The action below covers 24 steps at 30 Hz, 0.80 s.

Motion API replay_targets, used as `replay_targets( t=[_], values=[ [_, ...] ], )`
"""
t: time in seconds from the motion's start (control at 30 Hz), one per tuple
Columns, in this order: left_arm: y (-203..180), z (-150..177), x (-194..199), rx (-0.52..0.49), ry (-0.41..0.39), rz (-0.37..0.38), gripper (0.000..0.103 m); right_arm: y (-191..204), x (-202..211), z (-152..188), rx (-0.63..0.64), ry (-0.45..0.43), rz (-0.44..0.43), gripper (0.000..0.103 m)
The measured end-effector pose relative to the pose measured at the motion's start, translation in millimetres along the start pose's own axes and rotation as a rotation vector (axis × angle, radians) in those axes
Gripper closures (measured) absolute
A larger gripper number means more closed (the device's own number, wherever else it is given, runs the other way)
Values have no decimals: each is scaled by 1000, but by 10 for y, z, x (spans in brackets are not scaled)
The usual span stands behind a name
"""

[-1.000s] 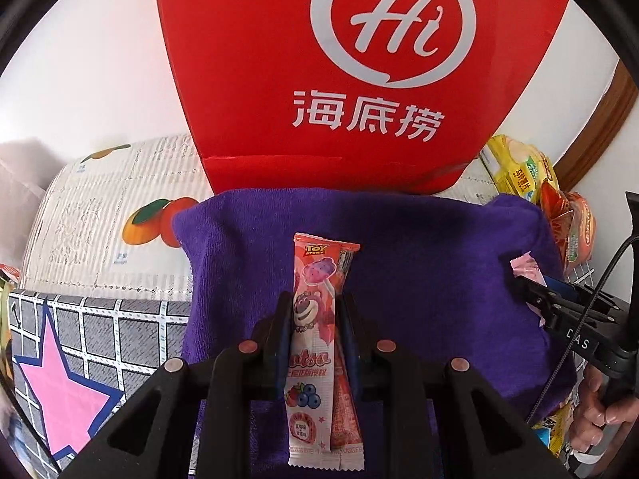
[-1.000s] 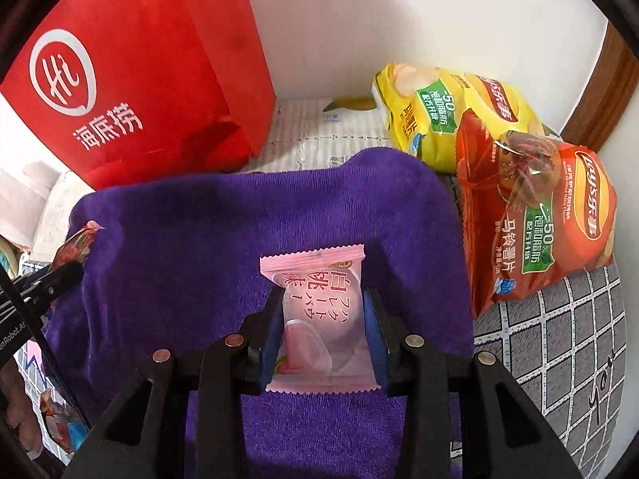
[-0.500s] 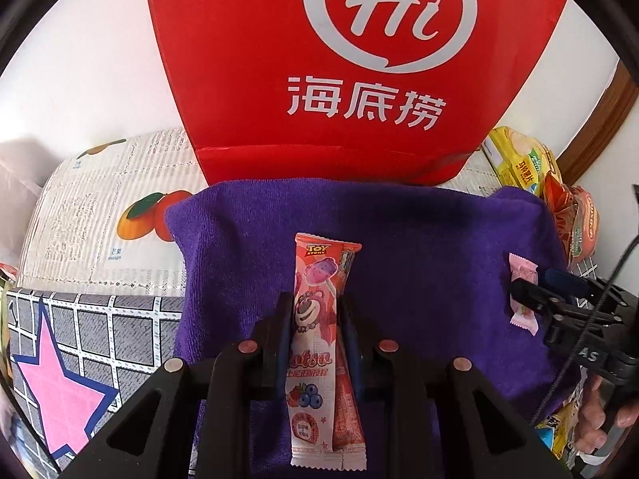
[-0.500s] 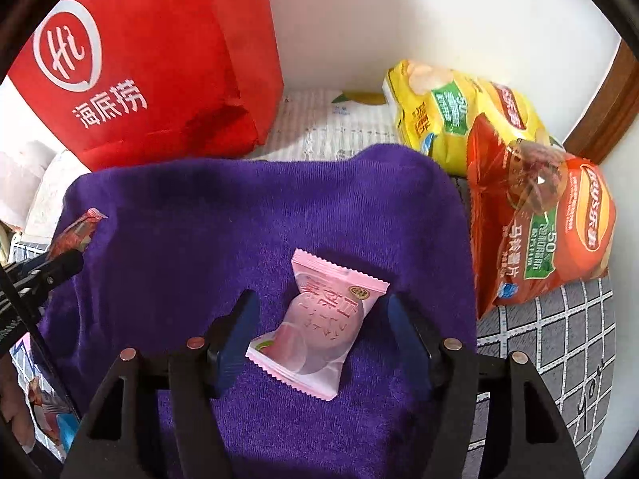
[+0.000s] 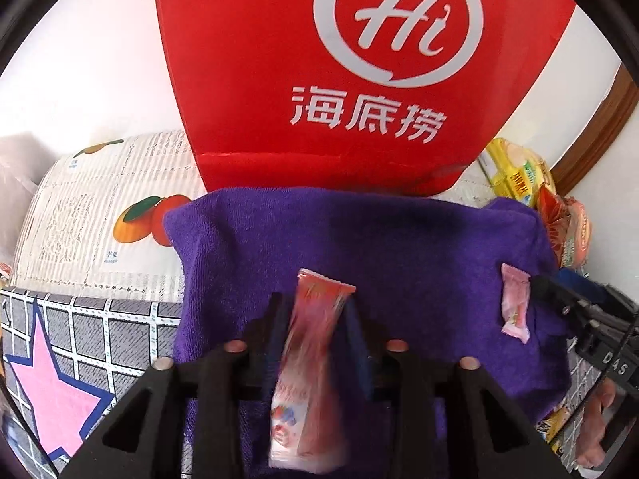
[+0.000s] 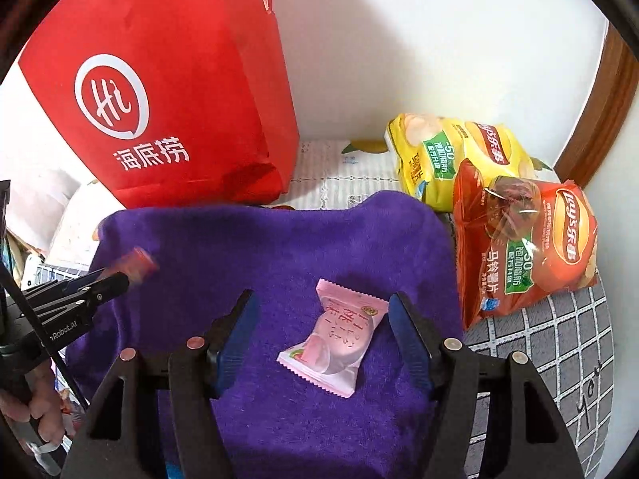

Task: Organize snacks
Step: 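Open the right tool dropping the packet while the left tool drops the lollipop onto the towel, then grasp the green snack bag with the right tool while the left tool grasps the panda bag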

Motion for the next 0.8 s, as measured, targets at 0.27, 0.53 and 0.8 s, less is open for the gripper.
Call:
replay_targets(
  t=[0.27, 0.53, 0.8],
  values=[
    [-31, -10, 273, -9, -64, 7, 56, 68, 225, -15, 23, -51, 8, 37],
    [-140, 3, 700, -40, -146, 27, 56, 2, 755, 144, -32, -149, -25, 37],
    [-218, 207, 1118, -71, -202, 42, 56, -303, 967, 867, -66, -151, 58, 37]
  ],
)
Point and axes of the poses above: each gripper's, at about its wrist camera, not at the fingertips, and x roughly against the way its jaws point, y to its left, z to its underside, the point moved 9 cm from there along -x, roughly the way its jaws point, and after that the axes turned 12 degrees about y, right-handed, at the moved point
